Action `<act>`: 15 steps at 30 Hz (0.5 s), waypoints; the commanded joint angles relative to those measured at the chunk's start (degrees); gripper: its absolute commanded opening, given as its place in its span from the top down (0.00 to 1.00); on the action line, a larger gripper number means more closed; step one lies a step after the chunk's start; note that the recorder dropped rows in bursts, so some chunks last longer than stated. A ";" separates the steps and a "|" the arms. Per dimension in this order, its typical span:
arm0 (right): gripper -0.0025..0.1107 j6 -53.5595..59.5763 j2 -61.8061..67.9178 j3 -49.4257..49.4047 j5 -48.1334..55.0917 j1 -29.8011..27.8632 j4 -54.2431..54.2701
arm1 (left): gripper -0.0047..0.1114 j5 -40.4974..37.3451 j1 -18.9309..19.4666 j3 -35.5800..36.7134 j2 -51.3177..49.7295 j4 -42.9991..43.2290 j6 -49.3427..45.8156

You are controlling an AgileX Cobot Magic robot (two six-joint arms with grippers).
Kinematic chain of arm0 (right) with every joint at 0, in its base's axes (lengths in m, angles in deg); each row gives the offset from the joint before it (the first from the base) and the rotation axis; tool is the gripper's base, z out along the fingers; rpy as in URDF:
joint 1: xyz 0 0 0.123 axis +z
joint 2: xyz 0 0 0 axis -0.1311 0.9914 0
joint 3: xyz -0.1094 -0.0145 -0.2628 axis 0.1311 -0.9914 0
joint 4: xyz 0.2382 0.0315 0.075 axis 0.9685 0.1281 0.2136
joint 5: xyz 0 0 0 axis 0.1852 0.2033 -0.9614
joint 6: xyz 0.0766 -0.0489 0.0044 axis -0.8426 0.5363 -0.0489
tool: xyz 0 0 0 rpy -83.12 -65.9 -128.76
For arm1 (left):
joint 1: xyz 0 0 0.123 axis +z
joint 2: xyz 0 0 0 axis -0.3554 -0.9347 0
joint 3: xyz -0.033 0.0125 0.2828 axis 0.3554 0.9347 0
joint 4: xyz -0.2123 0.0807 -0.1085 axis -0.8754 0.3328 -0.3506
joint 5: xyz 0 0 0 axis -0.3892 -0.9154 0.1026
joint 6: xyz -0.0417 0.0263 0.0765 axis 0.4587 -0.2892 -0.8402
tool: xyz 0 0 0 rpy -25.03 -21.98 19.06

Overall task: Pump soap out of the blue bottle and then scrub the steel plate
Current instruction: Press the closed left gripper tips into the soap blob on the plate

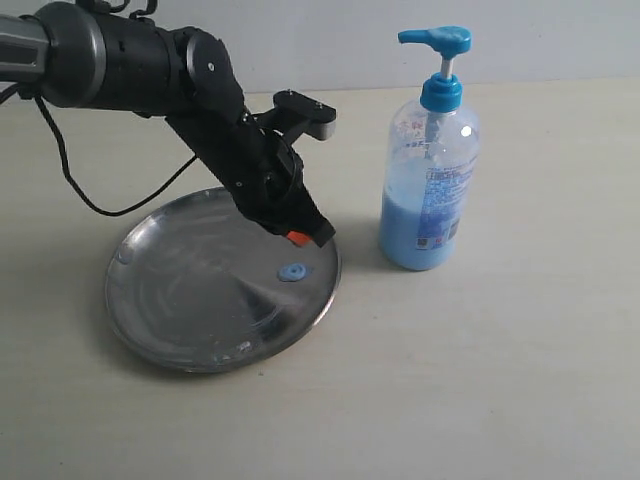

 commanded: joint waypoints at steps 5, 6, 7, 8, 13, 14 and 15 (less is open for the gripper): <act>0.98 -0.28 0.19 -0.08 -0.79 0.18 0.00 | 0.96 -0.66 -0.36 -0.40 -1.71 2.11 1.72; 0.98 -0.28 0.19 -0.08 -0.79 0.18 0.00 | 0.96 -0.80 -0.36 -0.40 -2.06 2.24 1.84; 0.98 -0.28 0.19 -0.08 -0.79 0.18 0.00 | 0.96 -0.94 -0.36 -0.40 -2.26 2.37 2.27; 0.98 -0.28 0.19 -0.08 -0.79 0.18 0.00 | 0.96 -1.11 -0.36 -0.40 -2.60 2.78 2.83; 0.98 -0.28 0.19 -0.08 -0.79 0.18 0.00 | 0.96 -1.65 -0.36 -0.40 -3.05 3.68 3.26; 0.98 -0.28 0.19 -0.08 -0.79 0.18 0.00 | 0.96 -1.65 -0.36 -0.40 -3.05 3.81 3.26; 0.98 -0.28 0.19 -0.08 -0.79 0.18 0.00 | 0.96 -1.65 -0.36 -0.40 -3.05 3.81 3.26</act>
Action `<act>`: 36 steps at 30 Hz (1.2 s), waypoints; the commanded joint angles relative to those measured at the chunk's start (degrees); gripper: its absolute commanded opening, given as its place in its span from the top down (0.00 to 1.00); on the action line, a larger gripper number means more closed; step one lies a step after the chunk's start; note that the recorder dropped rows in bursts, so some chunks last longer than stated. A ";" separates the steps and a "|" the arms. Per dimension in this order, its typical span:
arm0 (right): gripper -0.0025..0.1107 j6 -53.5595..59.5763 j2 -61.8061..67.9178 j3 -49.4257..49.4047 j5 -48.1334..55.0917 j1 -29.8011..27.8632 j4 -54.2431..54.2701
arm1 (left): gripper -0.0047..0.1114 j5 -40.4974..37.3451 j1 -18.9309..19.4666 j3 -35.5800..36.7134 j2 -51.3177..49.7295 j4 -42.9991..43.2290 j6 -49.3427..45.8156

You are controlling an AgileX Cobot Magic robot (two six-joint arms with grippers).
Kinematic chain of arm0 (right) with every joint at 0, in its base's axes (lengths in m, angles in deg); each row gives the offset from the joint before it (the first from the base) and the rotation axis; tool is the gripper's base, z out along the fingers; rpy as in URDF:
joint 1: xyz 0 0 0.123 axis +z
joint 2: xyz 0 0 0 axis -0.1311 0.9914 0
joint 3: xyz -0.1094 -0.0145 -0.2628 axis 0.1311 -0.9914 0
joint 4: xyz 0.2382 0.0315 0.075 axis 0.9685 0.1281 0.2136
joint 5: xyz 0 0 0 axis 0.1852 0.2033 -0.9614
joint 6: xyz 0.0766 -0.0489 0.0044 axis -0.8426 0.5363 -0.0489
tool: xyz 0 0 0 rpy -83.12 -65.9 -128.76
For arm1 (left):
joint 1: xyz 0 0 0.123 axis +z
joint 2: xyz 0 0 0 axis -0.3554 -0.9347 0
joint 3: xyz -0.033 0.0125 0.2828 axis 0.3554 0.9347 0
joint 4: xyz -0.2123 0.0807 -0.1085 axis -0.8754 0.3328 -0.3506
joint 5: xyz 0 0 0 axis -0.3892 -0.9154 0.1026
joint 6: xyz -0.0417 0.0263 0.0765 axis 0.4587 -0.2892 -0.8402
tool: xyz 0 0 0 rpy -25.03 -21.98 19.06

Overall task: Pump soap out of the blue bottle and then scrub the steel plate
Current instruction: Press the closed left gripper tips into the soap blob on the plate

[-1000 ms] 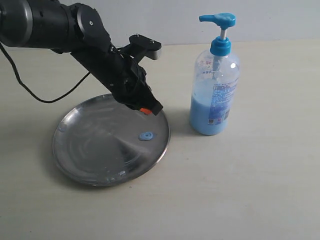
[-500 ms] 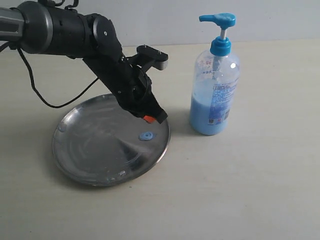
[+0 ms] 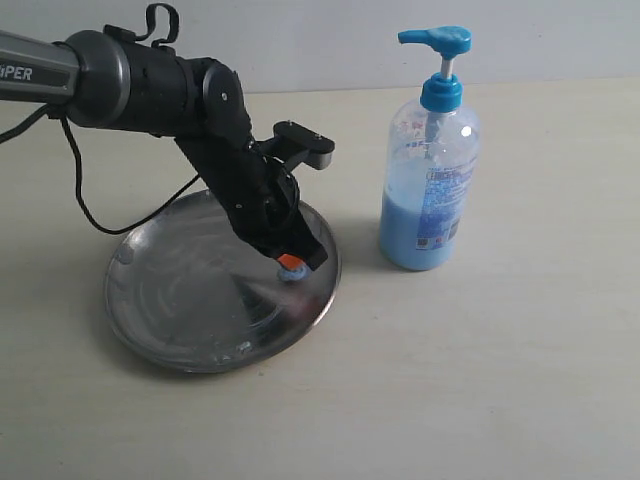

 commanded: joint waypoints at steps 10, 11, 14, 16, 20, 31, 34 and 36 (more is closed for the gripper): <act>0.98 -0.27 0.19 -0.08 -0.79 0.18 0.00 | 0.96 0.24 -0.12 -0.40 -0.43 0.54 0.62; 0.98 -0.27 0.19 -0.08 -0.79 0.18 0.00 | 0.96 0.24 -0.12 -0.40 -0.70 0.54 0.62; 0.98 -0.27 0.19 -0.08 -0.79 0.18 0.00 | 0.96 0.38 -0.12 -0.40 -0.96 0.54 0.62; 0.98 -0.27 0.19 -0.08 -0.79 0.18 0.00 | 0.96 0.68 -0.12 -0.40 -0.96 0.54 0.62; 0.98 -0.27 0.19 -0.08 -0.79 0.18 0.00 | 0.96 0.95 -0.12 -0.40 -1.33 0.54 0.62; 0.98 -0.27 0.19 -0.08 -0.79 0.18 -0.11 | 0.96 2.20 -0.12 -0.40 -2.24 0.54 0.62; 0.98 -0.27 0.19 -0.08 -0.79 0.18 -0.11 | 0.96 2.18 -0.12 -0.40 -3.08 0.54 0.62; 0.98 -0.27 0.19 -0.08 -0.79 0.18 -0.11 | 0.96 2.41 -0.12 -0.40 -3.62 0.54 0.62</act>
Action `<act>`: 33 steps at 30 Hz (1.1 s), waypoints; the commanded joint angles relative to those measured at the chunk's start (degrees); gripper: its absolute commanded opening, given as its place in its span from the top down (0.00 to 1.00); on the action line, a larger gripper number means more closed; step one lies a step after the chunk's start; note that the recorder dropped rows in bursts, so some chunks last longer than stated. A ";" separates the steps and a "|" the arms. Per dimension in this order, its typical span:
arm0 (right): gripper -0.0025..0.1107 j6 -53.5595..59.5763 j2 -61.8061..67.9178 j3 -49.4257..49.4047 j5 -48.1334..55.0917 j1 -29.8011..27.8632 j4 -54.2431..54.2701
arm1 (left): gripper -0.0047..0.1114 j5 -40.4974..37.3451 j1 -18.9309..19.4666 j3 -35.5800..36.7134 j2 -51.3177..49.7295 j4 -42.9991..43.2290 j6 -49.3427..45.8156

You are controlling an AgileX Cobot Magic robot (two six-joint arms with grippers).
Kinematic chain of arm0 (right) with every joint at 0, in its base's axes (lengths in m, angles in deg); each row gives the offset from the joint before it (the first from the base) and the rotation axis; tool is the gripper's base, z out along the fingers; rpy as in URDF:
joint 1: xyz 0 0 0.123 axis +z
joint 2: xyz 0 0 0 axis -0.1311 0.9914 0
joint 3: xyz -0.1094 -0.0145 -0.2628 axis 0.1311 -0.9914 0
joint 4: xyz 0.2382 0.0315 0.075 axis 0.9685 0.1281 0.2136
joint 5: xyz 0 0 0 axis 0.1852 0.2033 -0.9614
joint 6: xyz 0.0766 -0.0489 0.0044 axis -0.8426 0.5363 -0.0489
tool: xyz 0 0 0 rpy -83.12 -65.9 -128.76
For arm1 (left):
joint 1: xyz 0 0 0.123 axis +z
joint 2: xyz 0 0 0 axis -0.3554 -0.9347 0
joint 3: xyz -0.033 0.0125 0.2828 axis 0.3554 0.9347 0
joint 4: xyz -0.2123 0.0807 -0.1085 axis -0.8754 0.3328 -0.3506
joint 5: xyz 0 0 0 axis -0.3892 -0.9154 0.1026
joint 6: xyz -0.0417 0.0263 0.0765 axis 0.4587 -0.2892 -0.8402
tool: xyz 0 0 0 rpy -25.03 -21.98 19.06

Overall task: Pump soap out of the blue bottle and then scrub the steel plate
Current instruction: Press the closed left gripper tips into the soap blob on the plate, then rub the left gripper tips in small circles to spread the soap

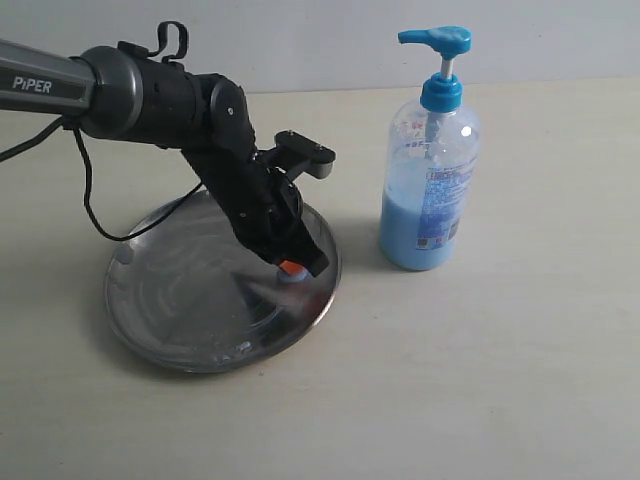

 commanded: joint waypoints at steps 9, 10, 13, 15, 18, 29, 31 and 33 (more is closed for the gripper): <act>0.98 -0.14 0.57 -0.08 -0.89 0.18 -0.10 | 0.96 2.20 1.16 -0.26 -1.51 1.76 1.34; 0.98 -0.14 0.57 -0.08 -1.00 0.18 -0.10 | 0.96 2.20 1.81 -0.26 -1.51 1.76 1.34; 0.98 -0.14 0.57 -0.08 -1.15 0.18 -0.10 | 0.96 0.66 2.22 -0.26 -1.51 2.04 1.34; 0.98 -0.14 0.57 -0.08 -1.17 0.18 -0.23 | 0.96 -0.94 2.22 -0.26 -1.51 2.04 1.34; 0.98 -0.14 0.57 -0.08 -1.17 0.18 -0.23 | 0.96 -3.57 1.20 -0.26 -1.41 1.11 1.34; 0.98 -0.14 0.57 -0.08 -1.17 0.18 -0.23 | 0.96 -4.29 -1.97 -0.26 -1.21 -0.87 1.47; 0.98 -0.14 0.57 -0.08 -1.17 0.18 -0.23 | 0.96 -3.71 -1.97 -0.26 -1.21 -0.87 1.47; 0.98 -0.14 0.57 -0.08 -1.17 0.18 -0.23 | 0.96 -3.02 -1.97 -0.26 -1.21 -0.76 1.47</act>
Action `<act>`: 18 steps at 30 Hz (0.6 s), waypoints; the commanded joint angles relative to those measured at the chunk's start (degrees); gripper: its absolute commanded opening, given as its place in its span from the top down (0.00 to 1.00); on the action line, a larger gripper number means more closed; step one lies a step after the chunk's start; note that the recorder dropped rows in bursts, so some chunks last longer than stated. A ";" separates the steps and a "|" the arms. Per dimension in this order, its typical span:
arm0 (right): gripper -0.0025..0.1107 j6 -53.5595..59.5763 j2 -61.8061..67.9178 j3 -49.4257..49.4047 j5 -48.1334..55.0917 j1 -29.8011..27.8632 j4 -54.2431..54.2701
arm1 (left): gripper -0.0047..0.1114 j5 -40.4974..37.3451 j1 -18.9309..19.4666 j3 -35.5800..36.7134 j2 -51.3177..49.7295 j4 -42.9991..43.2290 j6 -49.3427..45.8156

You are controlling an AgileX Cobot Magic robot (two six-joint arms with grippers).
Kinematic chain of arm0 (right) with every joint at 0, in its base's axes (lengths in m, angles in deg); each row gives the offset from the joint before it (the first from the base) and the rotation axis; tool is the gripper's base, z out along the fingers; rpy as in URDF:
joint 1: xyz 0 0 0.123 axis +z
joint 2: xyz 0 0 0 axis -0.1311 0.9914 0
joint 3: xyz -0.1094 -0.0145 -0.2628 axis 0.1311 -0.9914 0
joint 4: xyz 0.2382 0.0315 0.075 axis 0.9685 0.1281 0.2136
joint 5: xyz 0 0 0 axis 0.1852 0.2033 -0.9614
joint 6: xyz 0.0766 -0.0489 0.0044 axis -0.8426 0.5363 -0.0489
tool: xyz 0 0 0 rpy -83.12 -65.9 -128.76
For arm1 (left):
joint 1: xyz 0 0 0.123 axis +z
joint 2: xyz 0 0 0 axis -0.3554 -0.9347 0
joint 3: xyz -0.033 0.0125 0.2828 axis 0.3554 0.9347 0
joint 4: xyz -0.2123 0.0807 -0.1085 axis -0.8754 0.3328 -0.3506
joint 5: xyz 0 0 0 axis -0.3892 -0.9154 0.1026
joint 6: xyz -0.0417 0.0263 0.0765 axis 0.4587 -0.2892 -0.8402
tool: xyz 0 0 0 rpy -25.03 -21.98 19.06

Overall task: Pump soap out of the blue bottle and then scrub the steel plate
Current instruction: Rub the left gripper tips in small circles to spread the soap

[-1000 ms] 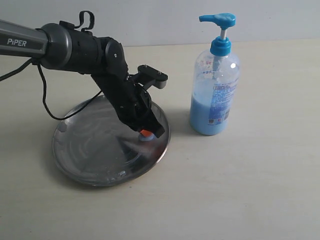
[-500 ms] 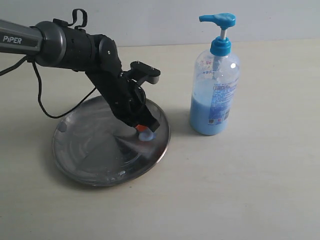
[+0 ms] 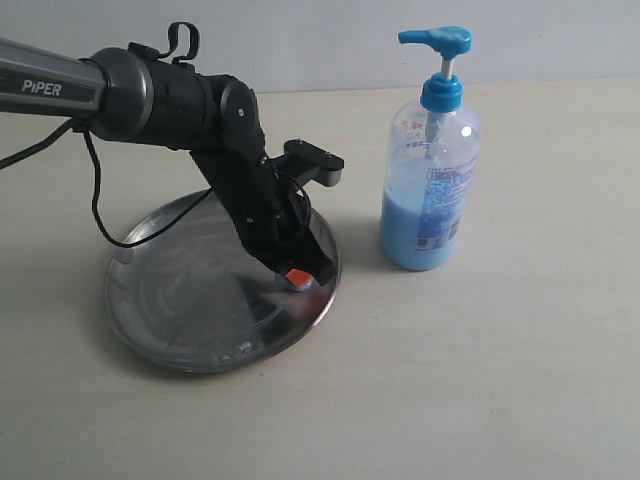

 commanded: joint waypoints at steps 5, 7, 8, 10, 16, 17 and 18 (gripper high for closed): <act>0.98 -0.14 0.10 -0.08 -0.92 0.18 -0.23 | 0.96 3.31 -0.32 0.42 -0.72 0.23 0.77; 0.98 -0.14 0.10 -0.08 -0.92 0.18 -0.23 | 0.96 4.01 -0.32 0.02 -0.85 1.93 2.28; 0.98 -0.14 0.10 -0.08 -0.92 0.18 -0.23 | 0.96 4.01 -0.32 -0.31 -0.99 3.16 3.04; 0.98 -0.14 0.10 -0.08 -0.92 0.18 -0.23 | 0.96 3.63 -0.22 -1.68 -1.69 5.27 4.42; 0.98 -0.14 0.10 -0.08 -0.92 0.18 -0.23 | 0.96 2.66 0.68 -5.19 -3.64 6.27 4.93; 0.98 -0.14 0.10 -0.08 -0.92 0.18 -0.23 | 0.96 2.66 1.07 -5.35 -3.63 6.27 5.04; 0.98 -0.14 0.10 -0.08 -0.92 0.18 -0.23 | 0.96 2.50 1.53 -5.35 -3.74 6.27 5.21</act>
